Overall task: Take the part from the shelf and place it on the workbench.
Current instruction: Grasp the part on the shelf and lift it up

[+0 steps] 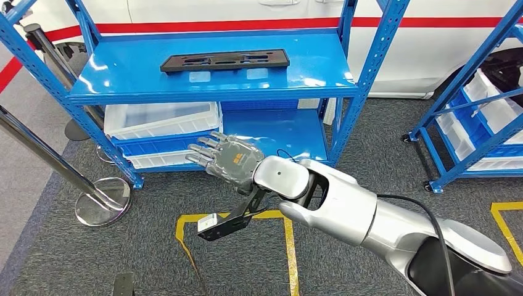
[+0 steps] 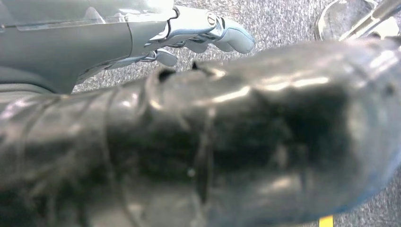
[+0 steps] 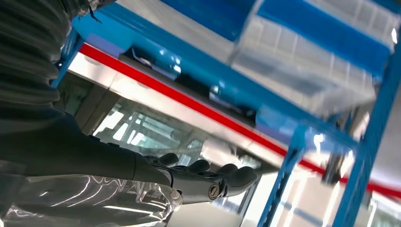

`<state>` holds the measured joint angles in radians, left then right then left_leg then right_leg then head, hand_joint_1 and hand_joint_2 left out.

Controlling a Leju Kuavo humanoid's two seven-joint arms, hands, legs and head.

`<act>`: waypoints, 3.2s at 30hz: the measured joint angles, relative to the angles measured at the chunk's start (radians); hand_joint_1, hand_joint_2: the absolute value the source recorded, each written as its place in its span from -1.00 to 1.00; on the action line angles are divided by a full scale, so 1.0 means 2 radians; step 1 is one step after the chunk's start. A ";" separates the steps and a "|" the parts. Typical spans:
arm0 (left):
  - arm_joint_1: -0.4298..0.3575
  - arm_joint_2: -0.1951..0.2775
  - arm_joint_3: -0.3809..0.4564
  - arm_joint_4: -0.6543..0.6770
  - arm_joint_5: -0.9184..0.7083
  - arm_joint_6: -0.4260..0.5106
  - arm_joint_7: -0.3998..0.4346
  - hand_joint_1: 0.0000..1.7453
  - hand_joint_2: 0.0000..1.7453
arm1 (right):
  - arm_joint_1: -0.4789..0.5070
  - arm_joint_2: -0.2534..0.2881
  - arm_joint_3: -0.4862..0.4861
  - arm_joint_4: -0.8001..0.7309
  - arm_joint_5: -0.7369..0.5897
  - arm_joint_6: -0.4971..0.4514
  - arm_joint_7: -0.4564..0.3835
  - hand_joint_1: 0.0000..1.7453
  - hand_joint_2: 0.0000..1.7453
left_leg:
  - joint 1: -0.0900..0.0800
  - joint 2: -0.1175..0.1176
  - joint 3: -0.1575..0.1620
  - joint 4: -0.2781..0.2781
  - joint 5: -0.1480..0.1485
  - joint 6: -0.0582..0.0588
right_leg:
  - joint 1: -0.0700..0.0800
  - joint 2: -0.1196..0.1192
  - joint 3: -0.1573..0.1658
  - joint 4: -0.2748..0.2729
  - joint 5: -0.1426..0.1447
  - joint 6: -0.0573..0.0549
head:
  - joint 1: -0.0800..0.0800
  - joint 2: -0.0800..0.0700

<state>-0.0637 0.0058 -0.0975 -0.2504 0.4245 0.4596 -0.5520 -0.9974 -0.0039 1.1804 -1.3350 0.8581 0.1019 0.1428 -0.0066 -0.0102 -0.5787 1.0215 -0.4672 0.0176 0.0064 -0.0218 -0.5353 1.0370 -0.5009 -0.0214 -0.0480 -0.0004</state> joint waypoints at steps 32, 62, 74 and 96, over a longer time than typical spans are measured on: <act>0.000 -0.005 -0.038 0.006 -0.009 0.002 0.012 -1.00 -1.00 | -0.024 0.011 0.028 0.058 0.006 -0.023 0.046 -1.00 1.00 | -0.001 0.000 -0.001 0.002 0.000 0.001 | -0.002 0.001 -0.001 0.000 0.001 0.001 | 0.000 0.000; -0.002 0.021 -0.045 0.009 0.061 -0.106 0.219 -1.00 -1.00 | -0.029 0.035 0.031 0.085 -0.187 0.007 0.067 -1.00 -1.00 | 0.014 0.001 -0.070 0.111 -0.025 -0.014 | -0.006 0.011 -0.038 0.008 0.026 -0.003 | 0.001 0.000; -0.004 0.030 -0.045 0.009 0.075 -0.103 0.214 -1.00 -1.00 | -0.021 0.048 0.031 0.093 -0.143 -0.032 0.059 -1.00 -1.00 | 0.009 0.002 -0.012 -0.009 0.014 0.010 | -0.005 0.011 -0.093 0.117 -0.024 0.015 | 0.004 0.000; 0.001 0.030 -0.045 0.010 0.075 -0.104 0.207 -1.00 -1.00 | -0.013 0.059 0.031 0.085 -0.113 -0.039 0.065 -1.00 -1.00 | 0.005 0.004 -0.054 0.017 0.047 -0.008 | -0.007 0.013 0.013 -0.005 -0.014 -0.001 | 0.001 0.000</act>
<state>-0.0618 0.0663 -0.1879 -0.2305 0.5754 0.2506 -0.1390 -1.0231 0.1139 1.2421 -1.1658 0.6325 0.0236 0.2729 0.0030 -0.0021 -0.6869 1.0557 -0.3725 0.0010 -0.0072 0.0051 -0.5096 1.0272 -0.5280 -0.0228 -0.0464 -0.0004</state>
